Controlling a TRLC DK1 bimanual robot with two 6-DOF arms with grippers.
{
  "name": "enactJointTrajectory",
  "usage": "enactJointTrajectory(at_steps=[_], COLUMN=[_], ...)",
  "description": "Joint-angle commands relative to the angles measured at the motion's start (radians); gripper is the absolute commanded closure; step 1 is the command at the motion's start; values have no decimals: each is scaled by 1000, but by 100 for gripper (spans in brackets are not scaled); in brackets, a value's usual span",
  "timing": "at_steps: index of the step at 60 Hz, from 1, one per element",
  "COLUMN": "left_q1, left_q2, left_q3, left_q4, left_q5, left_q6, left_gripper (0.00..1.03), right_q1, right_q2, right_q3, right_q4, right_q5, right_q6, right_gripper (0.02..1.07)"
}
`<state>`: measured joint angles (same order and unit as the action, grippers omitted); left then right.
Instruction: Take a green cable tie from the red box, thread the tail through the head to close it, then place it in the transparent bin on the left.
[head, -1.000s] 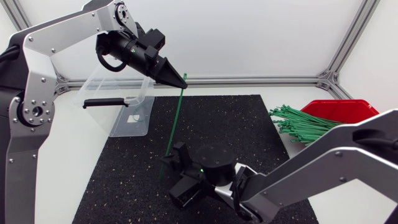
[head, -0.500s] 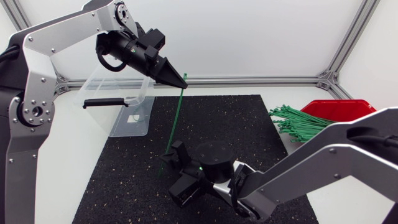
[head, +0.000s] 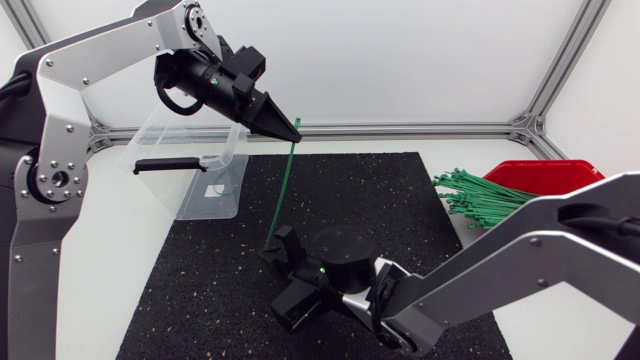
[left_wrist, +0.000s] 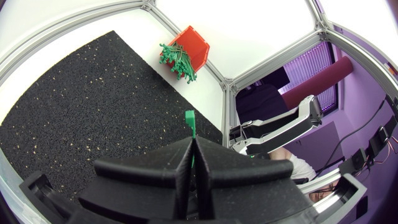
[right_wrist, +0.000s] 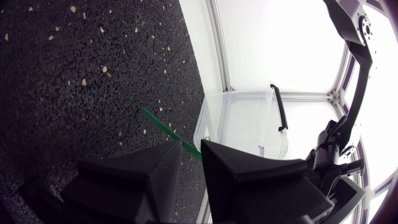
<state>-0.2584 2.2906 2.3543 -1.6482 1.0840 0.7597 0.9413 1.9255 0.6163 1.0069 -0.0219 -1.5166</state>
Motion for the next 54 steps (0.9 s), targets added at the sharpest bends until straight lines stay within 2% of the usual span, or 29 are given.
enactJointTrajectory(at_steps=[1,8,31,54], left_q1=[-4,1,-1,11], left_q2=[17,12,-2,1], left_q3=[-3,0,0,13], left_q4=[-9,-9,-9,-7], left_q5=[4,4,-10,-13], left_q6=[-3,-5,-53,-62], left_gripper=[100,100,100,100], right_q1=[11,10,-7,-10], right_q2=[-17,-5,-20,-42], right_q3=[19,13,-6,-23], right_q4=[13,13,6,-14], right_q5=[2,2,14,25], right_q6=[-31,-50,-163,-246], right_gripper=[80,79,64,63])
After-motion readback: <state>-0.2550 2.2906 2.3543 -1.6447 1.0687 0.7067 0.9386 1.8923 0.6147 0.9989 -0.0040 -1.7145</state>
